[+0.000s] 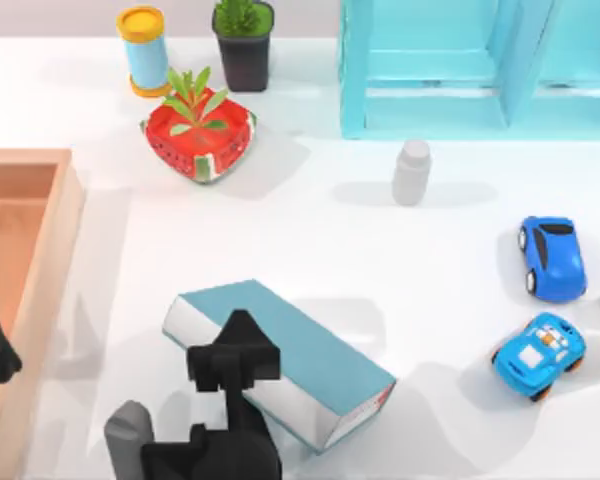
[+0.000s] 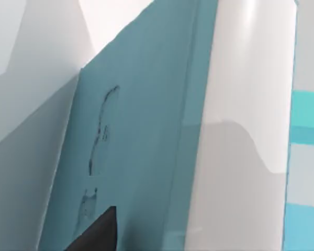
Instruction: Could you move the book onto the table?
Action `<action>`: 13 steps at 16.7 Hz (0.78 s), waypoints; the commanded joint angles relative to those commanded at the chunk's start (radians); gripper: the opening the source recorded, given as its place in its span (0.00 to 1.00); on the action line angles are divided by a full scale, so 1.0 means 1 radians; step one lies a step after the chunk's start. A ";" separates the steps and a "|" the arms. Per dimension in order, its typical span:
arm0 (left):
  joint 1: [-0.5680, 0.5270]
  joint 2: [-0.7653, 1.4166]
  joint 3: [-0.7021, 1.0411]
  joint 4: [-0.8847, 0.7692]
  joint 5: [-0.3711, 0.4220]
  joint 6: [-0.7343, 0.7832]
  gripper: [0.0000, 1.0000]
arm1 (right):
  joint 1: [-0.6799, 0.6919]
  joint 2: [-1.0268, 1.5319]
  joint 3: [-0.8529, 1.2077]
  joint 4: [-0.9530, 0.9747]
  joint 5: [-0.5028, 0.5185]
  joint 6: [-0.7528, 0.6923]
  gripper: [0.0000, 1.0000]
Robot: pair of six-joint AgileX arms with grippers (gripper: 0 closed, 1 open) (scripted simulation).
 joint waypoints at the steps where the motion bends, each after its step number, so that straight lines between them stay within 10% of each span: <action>1: 0.000 0.000 0.000 0.000 0.000 0.000 1.00 | 0.000 0.000 0.000 0.000 0.000 0.000 1.00; 13: 0.000 0.000 0.000 0.000 0.000 0.000 1.00 | 0.200 0.078 0.107 -0.319 -0.016 0.328 1.00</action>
